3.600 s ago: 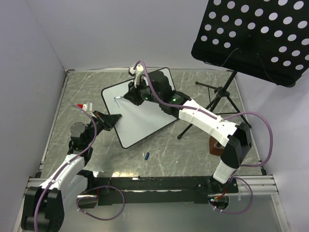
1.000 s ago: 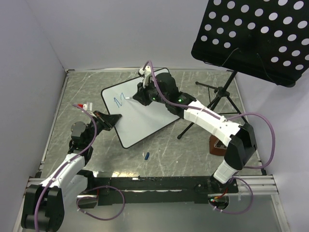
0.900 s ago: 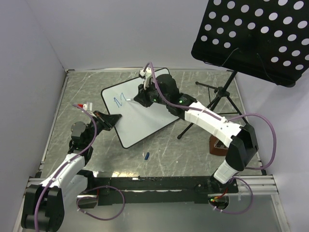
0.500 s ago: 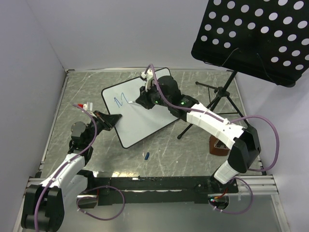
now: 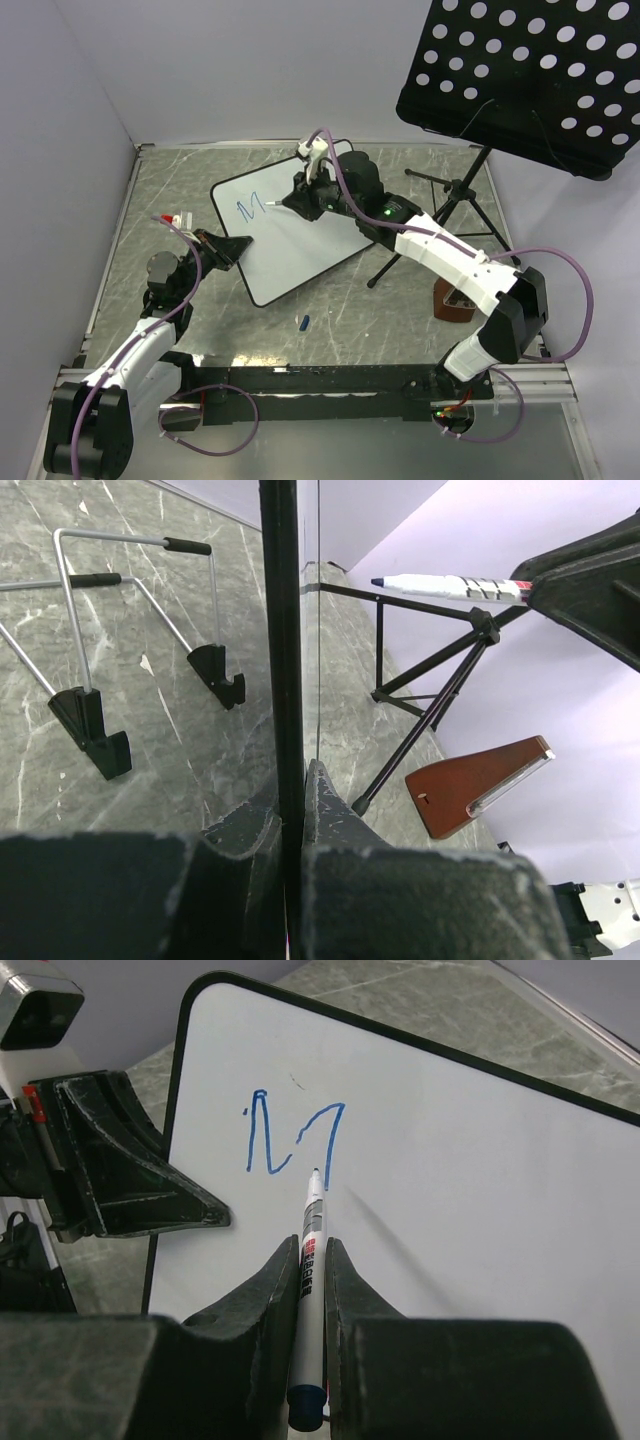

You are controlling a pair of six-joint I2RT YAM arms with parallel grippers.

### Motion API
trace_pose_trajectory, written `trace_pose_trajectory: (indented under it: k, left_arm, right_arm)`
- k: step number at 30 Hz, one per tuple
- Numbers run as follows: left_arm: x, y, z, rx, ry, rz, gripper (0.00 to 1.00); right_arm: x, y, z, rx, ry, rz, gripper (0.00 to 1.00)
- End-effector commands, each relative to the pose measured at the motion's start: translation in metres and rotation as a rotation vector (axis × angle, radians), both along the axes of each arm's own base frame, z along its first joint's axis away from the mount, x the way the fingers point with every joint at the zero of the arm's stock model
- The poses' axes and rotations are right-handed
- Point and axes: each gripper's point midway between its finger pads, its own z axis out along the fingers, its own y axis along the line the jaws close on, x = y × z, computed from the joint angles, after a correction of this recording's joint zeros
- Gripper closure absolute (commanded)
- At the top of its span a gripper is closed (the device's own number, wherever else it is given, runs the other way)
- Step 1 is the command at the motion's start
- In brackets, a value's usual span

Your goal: Write a sentence on the whiteboard

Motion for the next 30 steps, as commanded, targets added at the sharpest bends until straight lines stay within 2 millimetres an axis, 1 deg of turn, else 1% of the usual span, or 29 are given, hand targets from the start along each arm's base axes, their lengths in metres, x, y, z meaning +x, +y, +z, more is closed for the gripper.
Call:
trace_pose_trajectory:
  k: [1, 4, 12, 21, 27, 30]
  left_arm:
    - [-0.005, -0.007, 0.012, 0.071, -0.111, -0.055, 0.99]
    - [-0.005, -0.007, 0.011, 0.078, -0.109, -0.055, 0.99]
    - [-0.005, -0.007, 0.011, 0.076, -0.109, -0.058, 0.99]
    - [-0.005, -0.008, 0.011, 0.076, -0.113, -0.067, 0.99]
    - [-0.005, -0.009, 0.010, 0.081, -0.112, -0.073, 0.99]
    - [-0.006, -0.010, 0.010, 0.080, -0.113, -0.076, 0.99]
  right_arm:
    - [0.008, -0.005, 0.030, 0.048, -0.075, -0.015, 1.00]
    - [0.010, -0.004, 0.028, 0.032, -0.091, -0.003, 1.00]
    - [0.016, 0.002, 0.012, 0.014, -0.060, 0.006, 1.00]
    - [0.020, 0.010, 0.006, 0.009, -0.036, 0.013, 1.00]
    - [0.025, 0.013, 0.006, 0.008, -0.037, 0.009, 1.00]
    - [0.030, 0.012, 0.009, 0.010, -0.045, -0.008, 1.00]
